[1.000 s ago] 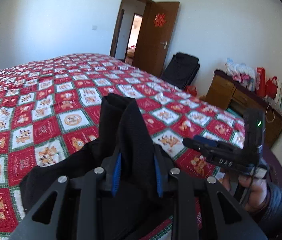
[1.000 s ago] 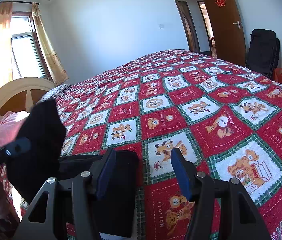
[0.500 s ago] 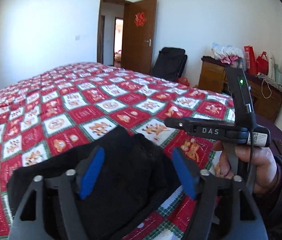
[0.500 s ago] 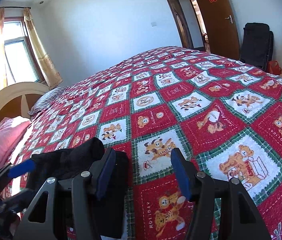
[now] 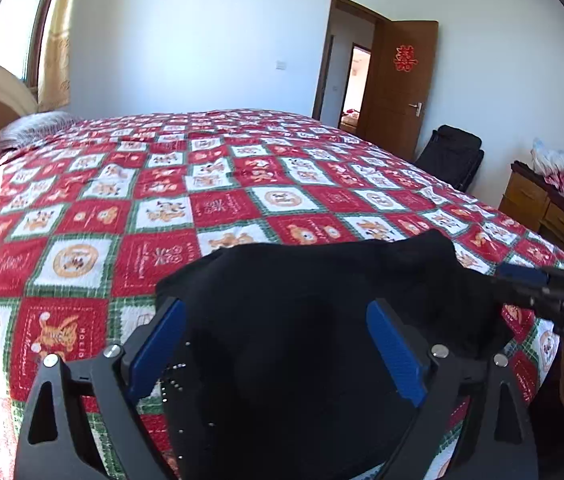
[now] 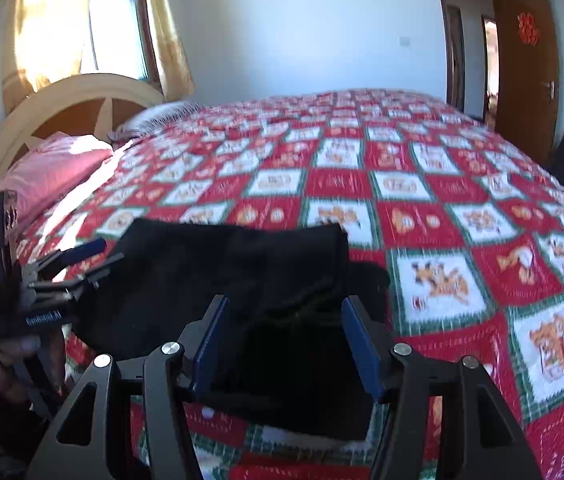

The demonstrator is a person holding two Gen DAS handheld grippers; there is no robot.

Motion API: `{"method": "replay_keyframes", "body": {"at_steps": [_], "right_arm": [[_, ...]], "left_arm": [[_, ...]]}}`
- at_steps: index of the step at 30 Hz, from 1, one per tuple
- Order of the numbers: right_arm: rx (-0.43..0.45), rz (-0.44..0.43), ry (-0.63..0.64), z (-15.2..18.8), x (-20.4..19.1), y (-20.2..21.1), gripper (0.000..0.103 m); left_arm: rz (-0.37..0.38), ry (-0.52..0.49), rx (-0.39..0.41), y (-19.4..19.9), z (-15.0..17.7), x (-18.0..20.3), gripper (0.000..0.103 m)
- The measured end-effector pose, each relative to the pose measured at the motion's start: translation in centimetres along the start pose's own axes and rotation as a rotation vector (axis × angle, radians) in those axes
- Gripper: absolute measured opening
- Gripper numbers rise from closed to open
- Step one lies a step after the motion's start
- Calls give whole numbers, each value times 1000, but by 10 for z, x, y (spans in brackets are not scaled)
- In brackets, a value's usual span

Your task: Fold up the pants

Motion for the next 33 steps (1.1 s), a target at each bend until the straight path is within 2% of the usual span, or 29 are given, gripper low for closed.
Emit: {"method": "replay_keyframes", "body": {"at_steps": [1,2,3,5,8,10,13,15,16,17,19,20,21,23,25,26,29,33], "right_arm": [[-11,-2,-4,3,3,0,57],[-14,-9,-2,6,5,2,34],[-16,-9,-1,9,8,7,24],[-22,-21,-19,16,14,14,23],[-68,17,-26,30,27,10,21],[-112,36,-50,41,39,-1,21],[-154,-6,-126,46,54,-11,25],[-158,-13,-124,44,53,-8,33],[-158,14,-104,42,52,-5,38],[-147,49,-92,38,52,-2,48],[-73,113,-77,22,50,12,51],[-29,117,-68,12,46,18,51],[8,102,-55,3,39,23,51],[47,16,-26,-16,18,22,53],[43,-111,-20,-29,-5,7,53],[28,-142,-23,-34,-12,-5,53],[-21,-81,-26,-40,-15,-40,53],[-110,24,-38,-29,2,-67,53]], "left_arm": [[-1,5,-5,-1,2,-3,94],[0,8,-8,-2,3,-4,94],[-1,8,-11,-2,5,-5,94],[-10,8,-17,-4,9,-7,99],[-16,23,-37,-10,14,-12,101],[-15,33,-44,-12,16,-14,101],[-29,36,-71,-16,22,-17,103],[-25,45,-79,-17,25,-20,103],[-30,47,-79,-17,25,-21,103],[-34,48,-74,-15,25,-22,103],[-45,49,-54,-12,22,-23,103],[-50,48,-42,-11,20,-24,103],[-55,45,-32,-9,17,-24,103],[-69,30,-18,-9,12,-23,103],[-73,17,-25,-13,6,-21,103],[-79,8,-26,-14,4,-20,103],[-105,-31,-35,-21,-2,-17,103],[-140,-74,-113,-39,-1,-16,103]]}}
Point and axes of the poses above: each gripper's, at about its wrist camera, not at the fingertips, and y roughly against the way its jaws point, x to its right, z to its underside, the point moved 6 cm from there along -y, roughly the way its jaws point, and after that the axes turned 6 degrees about z, right-handed, at the moved point
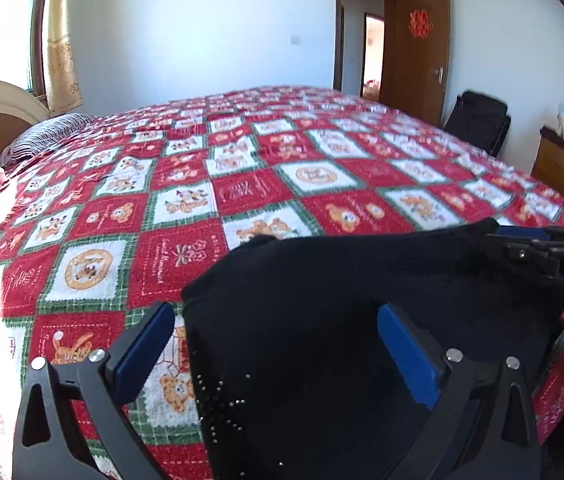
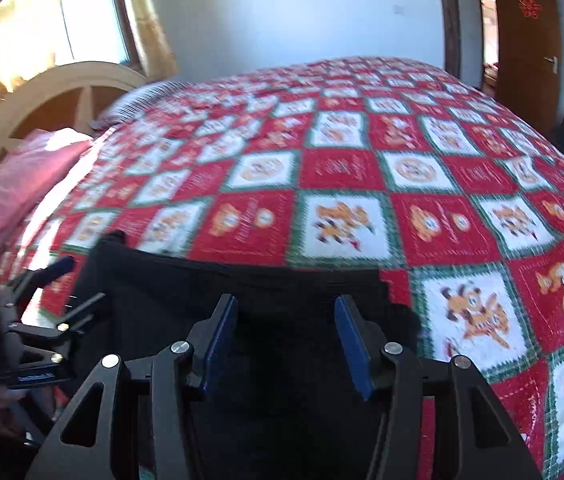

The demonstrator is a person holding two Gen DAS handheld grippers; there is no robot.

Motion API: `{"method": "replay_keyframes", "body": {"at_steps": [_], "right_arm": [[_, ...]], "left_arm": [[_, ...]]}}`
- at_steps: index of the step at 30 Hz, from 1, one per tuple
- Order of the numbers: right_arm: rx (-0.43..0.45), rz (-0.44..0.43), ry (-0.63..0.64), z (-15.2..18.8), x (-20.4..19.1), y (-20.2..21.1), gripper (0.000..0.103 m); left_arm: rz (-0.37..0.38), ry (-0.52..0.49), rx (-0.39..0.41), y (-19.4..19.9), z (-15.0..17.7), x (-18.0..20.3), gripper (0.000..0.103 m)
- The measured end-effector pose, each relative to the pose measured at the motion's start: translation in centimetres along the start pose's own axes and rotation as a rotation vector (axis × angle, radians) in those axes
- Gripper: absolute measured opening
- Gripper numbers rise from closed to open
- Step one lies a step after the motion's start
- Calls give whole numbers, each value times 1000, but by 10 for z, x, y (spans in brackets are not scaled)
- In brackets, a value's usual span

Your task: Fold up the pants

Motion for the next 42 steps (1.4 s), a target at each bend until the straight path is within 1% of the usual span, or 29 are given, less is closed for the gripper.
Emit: {"method": "replay_keyframes", "body": {"at_steps": [3,5,12,16,17,18,19,21,23,25,26,28,29,31,37,39,42], "right_arm": [[-20,17,-7,8,15,-1,52],[-24,16,-12,9,19,-1,52],[-10,76,46,14,18,0,52],[-8,91,41,17,24,-1,52],[-9,91,31,17,27,-1,53],[-17,96,20,18,30,-2,62],[-39,87,-4,21,34,-5,62],[-27,72,-33,24,37,1,62],[-4,104,-4,27,33,12,64],[-8,129,29,32,30,16,64],[-17,116,17,35,33,15,64],[-52,59,-49,38,44,9,66],[-68,36,-84,39,51,5,73],[-82,-20,-127,41,60,1,74],[-53,-6,-117,40,57,15,74],[-45,-17,-135,40,60,17,74],[-62,-41,-179,44,67,10,74]], "left_arm": [[4,11,-27,-7,3,1,103],[-1,12,-28,-7,5,2,103],[8,17,-40,-3,10,4,103],[24,26,-45,-4,15,2,103],[31,33,-46,-4,15,2,103],[34,37,-47,-3,16,1,103],[34,35,-48,-2,16,1,103],[35,26,-48,1,18,2,103],[35,24,-43,4,20,1,103],[44,37,-45,4,22,-2,103],[51,47,-45,4,23,-4,103],[64,60,-48,4,24,-6,103],[63,62,-47,5,25,-8,103],[63,58,-46,6,25,-9,103],[43,51,-22,14,26,-16,103],[57,65,-27,11,29,-20,103],[108,118,-23,6,31,-27,103]]}}
Point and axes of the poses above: each gripper's, at about its wrist camera, not at the fingertips, and y roughly against the way its jaws point, x to its right, z to its underside, the point moved 6 cm from there along -y, roughly the way its jaws point, and after that the axes turned 6 degrees about z, right-handed, at the moved point
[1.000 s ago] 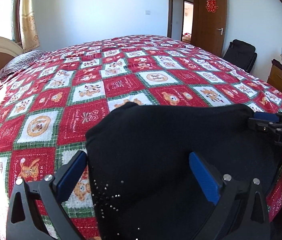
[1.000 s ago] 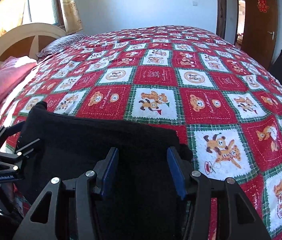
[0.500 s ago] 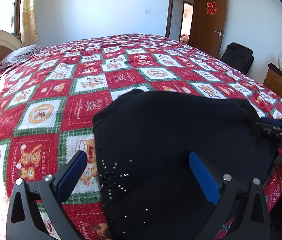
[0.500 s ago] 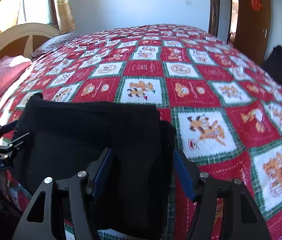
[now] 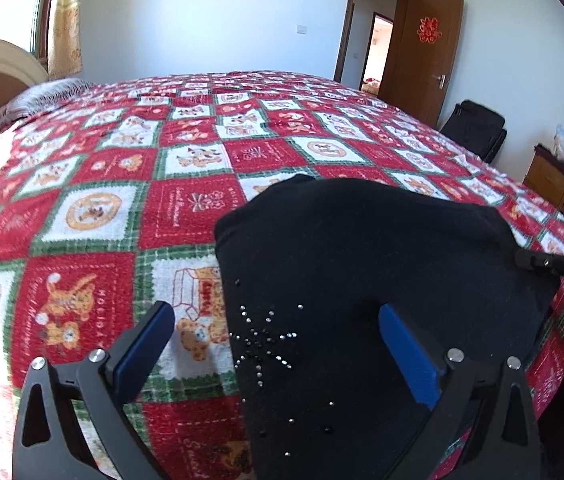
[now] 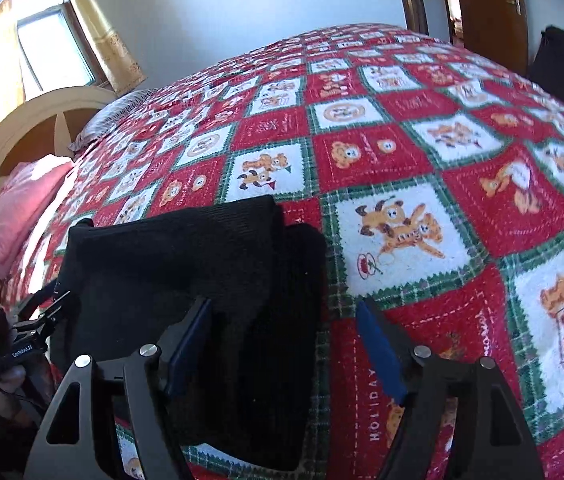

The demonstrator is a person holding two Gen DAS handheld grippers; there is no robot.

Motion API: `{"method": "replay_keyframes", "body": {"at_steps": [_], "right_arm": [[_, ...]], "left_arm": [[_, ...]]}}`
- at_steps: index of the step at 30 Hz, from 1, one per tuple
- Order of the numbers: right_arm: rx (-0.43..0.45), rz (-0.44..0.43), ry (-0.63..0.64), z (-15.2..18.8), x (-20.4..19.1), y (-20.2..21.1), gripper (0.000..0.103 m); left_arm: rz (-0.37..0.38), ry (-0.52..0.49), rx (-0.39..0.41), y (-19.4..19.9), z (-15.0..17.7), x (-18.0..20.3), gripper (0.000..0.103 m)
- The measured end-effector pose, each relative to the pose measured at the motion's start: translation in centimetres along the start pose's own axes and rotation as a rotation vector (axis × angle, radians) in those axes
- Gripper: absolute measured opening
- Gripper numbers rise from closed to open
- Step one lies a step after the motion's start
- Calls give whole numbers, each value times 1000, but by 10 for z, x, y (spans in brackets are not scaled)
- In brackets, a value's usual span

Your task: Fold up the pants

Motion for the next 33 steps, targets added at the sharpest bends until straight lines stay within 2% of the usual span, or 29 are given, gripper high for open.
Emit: {"method": "replay_keyframes", "body": {"at_steps": [3,7,8,9,14,19,22,24,28,31,33], "right_arm": [[13,-24,-27,0,1,0,74],[22,-83,-45,1,-4,0,73],[23,-94,-39,1,-7,-1,70],[16,-112,-34,2,-9,-2,60],[-2,-128,-60,3,-7,-8,58],[2,-122,-52,4,-8,-12,58],[15,-126,-57,5,-9,-8,54],[17,-163,-74,4,-10,-6,42],[1,-199,-114,5,-6,-9,42],[3,-188,-104,5,-9,-8,42],[7,-192,-105,5,-10,-7,37]], "left_arm": [[42,39,6,-1,0,-4,103],[44,36,10,-3,1,-1,103],[47,37,11,-3,1,0,103],[50,37,10,-3,1,0,103],[69,38,15,-2,1,1,103],[142,7,13,-2,3,15,102],[151,-35,10,-2,4,24,94],[175,-10,15,-1,3,20,90],[245,107,32,3,1,4,70],[257,134,36,2,1,0,61],[254,125,36,3,1,3,52]]}}
Point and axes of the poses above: each gripper's, at about its wrist camera, not at the fingertips, and y roughly against the way its jaws point, x to its right, z to its underside, the point moved 6 cm from there along -y, roughly the way its jaws point, and after that the axes turned 6 degrees about z, right-handed, at the moved point
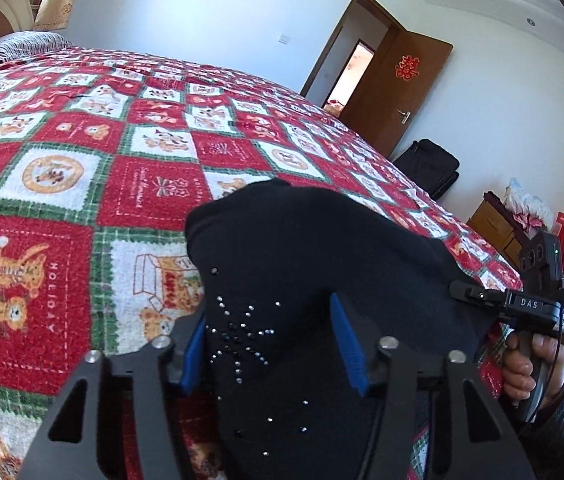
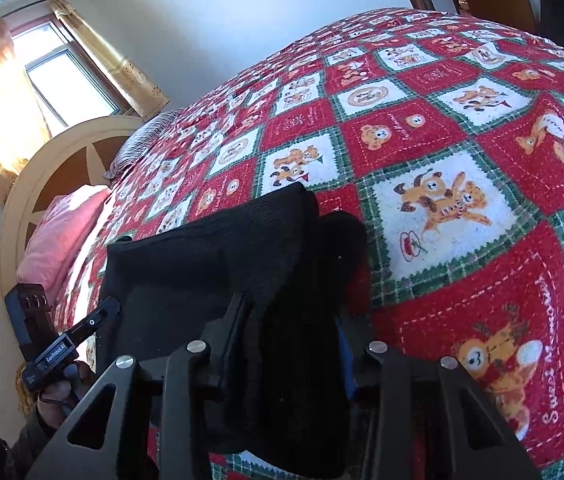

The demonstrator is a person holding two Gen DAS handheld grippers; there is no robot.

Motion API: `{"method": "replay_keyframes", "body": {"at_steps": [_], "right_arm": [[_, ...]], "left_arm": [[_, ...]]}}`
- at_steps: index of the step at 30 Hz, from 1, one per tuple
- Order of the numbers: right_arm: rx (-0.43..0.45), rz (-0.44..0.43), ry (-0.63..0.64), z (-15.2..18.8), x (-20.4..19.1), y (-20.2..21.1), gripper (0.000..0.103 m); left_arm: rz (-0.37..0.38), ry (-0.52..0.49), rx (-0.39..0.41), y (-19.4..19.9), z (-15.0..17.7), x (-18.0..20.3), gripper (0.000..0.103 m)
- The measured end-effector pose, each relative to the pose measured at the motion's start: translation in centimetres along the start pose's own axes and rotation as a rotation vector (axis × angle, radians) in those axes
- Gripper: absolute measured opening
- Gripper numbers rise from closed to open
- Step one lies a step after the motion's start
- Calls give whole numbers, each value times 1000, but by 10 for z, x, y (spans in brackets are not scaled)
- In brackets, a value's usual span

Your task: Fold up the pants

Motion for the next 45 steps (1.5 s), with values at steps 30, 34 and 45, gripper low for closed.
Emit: {"method": "replay_keyframes", "body": {"at_steps": [30,34,45], "right_arm": [[-34,-382,299,-29,-280,-103,27],[-88,-356,315,-16,-297,-133,27],[-80,-170,339,-16,-251,-148,50]], "left_arm": [[-346,54,261,185,-49,-136,11],[-375,129,234,178,-34,-168,11],[-561,178,183,168,1,-192,82]]}}
Point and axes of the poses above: each gripper's, at about its wrist camera, not at the fingertips, and y roughly against the way its jaws point, x to its right, z to its underside, the point moved 6 cm from there along -y, roughly the way its jaws point, and after that the axes turned 6 degrees about z, right-handed, at the moved point
